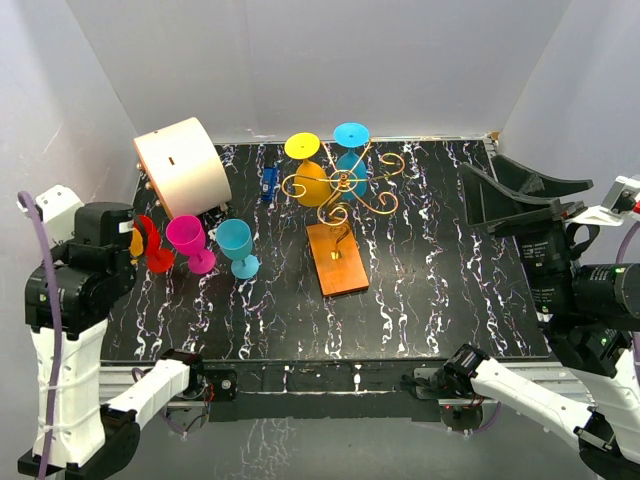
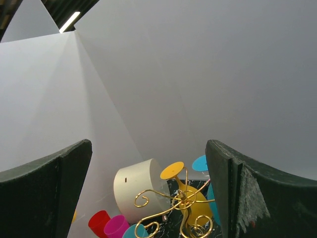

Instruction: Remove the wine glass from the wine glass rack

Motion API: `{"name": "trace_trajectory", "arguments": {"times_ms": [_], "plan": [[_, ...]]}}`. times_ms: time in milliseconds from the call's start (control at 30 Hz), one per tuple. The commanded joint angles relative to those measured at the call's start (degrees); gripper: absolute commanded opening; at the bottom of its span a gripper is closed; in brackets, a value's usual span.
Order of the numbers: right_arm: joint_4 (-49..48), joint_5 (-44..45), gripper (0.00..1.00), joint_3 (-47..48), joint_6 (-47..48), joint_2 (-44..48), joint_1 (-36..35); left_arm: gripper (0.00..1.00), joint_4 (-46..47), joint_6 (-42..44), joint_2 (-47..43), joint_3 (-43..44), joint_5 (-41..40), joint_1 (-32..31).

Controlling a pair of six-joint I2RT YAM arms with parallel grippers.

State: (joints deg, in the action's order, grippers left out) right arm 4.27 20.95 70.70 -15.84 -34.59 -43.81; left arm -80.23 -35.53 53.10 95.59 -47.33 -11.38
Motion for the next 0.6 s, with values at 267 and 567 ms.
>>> {"name": "trace_trajectory", "arguments": {"times_ms": [267, 567], "plan": [[0.2, -0.4, 0.98, 0.1, 1.7, -1.6, -0.1, 0.0, -2.4, -6.9, -2.4, -15.2, -3.1, 0.1], [-0.3, -2.8, 0.98, 0.1, 0.4, -3.6, -0.1, 0.0, -2.4, -11.4, -1.4, -20.4, 2.2, 0.3]]}}
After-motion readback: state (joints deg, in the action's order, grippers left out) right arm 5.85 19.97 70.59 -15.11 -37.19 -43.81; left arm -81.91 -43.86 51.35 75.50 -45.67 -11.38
